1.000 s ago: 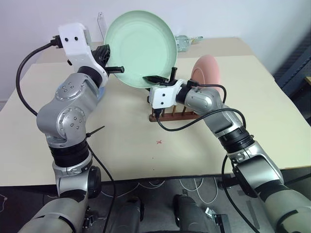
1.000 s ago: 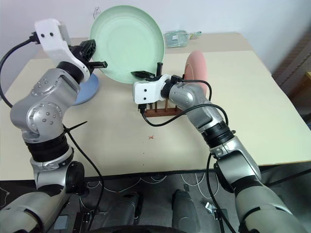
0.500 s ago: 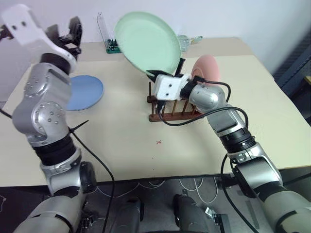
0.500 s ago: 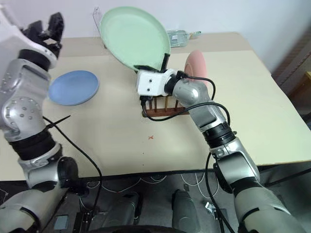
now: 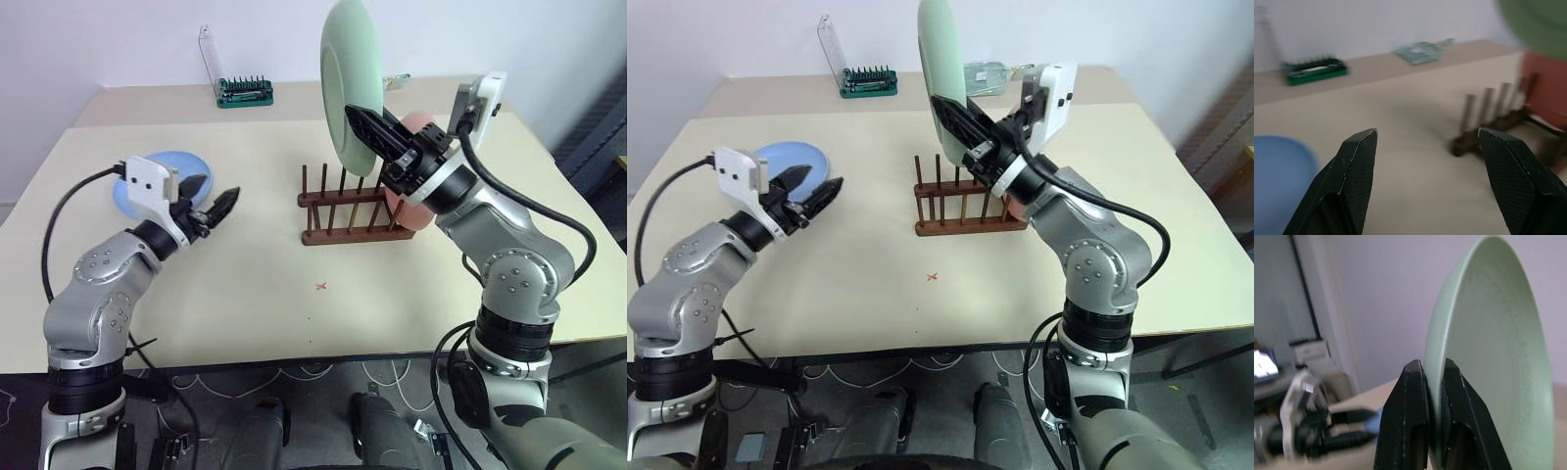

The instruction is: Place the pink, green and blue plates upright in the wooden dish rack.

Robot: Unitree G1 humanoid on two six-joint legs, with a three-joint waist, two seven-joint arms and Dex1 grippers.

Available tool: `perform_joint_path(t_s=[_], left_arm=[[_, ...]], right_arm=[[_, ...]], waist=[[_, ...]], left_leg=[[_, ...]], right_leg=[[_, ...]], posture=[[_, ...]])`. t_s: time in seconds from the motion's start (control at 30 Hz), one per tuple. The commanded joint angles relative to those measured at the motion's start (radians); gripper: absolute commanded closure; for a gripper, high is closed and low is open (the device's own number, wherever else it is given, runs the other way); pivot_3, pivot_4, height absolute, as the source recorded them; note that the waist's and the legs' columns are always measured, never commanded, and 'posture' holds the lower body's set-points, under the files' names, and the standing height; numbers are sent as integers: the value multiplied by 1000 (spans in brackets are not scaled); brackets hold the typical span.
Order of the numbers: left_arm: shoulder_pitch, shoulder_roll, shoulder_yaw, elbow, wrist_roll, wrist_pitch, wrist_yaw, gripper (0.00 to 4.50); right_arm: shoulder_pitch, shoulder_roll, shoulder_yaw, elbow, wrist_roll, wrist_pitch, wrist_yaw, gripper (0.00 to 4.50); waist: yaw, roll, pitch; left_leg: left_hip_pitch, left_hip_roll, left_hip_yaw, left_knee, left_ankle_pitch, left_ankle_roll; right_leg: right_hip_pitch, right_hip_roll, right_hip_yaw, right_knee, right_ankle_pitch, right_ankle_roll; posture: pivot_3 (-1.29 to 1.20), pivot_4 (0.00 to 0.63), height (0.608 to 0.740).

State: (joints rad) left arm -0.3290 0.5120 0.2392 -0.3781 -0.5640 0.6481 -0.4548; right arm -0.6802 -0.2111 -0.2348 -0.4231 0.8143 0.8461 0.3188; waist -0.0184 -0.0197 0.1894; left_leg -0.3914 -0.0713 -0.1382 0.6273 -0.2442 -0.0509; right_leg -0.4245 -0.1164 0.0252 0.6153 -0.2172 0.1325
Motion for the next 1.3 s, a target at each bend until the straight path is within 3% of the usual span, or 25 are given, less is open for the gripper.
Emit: perform_joint_path(t_s=[0.03, 0.5, 0.63, 0.83, 1.0, 1.3], left_arm=[[13, 1, -13, -83, -90, 17, -65, 1144], [33, 9, -50, -136, -139, 36, -79, 1144], [47, 10, -53, -158, -146, 40, -79, 1083], [57, 15, -58, -163, -147, 39, -79, 1083], [54, 15, -63, -158, -144, 34, -80, 1083], [40, 3, -38, -118, -127, 3, -60, 1083]], right_arm=[[-10, 10, -80, -6, 109, 50, -117, 4500], [-18, -14, -89, 124, 201, 137, -266, 4500], [-28, -21, -81, 140, 197, 139, -265, 3061], [-42, -43, -44, 127, 141, 110, -253, 133], [-63, -123, 33, 73, 50, 55, -182, 133], [-117, -335, 224, 81, -289, -176, 3, 133]], waist=[[0, 1, 0], [0, 2, 0], [-1, 2, 0], [-1, 2, 0], [0, 2, 1], [0, 2, 1]], left_leg=[[0, 0, 0, 0, 0, 0], [0, 0, 1, 0, 0, 1], [0, 0, 1, 0, 0, 1], [0, 0, 1, 0, 0, 1], [0, 0, 1, 0, 0, 1], [0, 0, 2, 0, 0, 1]], right_leg=[[0, 0, 0, 0, 0, 0], [0, 0, 0, 0, 0, 0], [0, 0, 0, 0, 0, 0], [0, 0, 0, 0, 0, 0], [0, 0, 0, 0, 0, 0], [0, 0, 0, -1, 0, 0]], posture=[[0, 150, 740], [0, 150, 740], [0, 150, 740], [0, 150, 740], [0, 150, 740], [0, 150, 740]])
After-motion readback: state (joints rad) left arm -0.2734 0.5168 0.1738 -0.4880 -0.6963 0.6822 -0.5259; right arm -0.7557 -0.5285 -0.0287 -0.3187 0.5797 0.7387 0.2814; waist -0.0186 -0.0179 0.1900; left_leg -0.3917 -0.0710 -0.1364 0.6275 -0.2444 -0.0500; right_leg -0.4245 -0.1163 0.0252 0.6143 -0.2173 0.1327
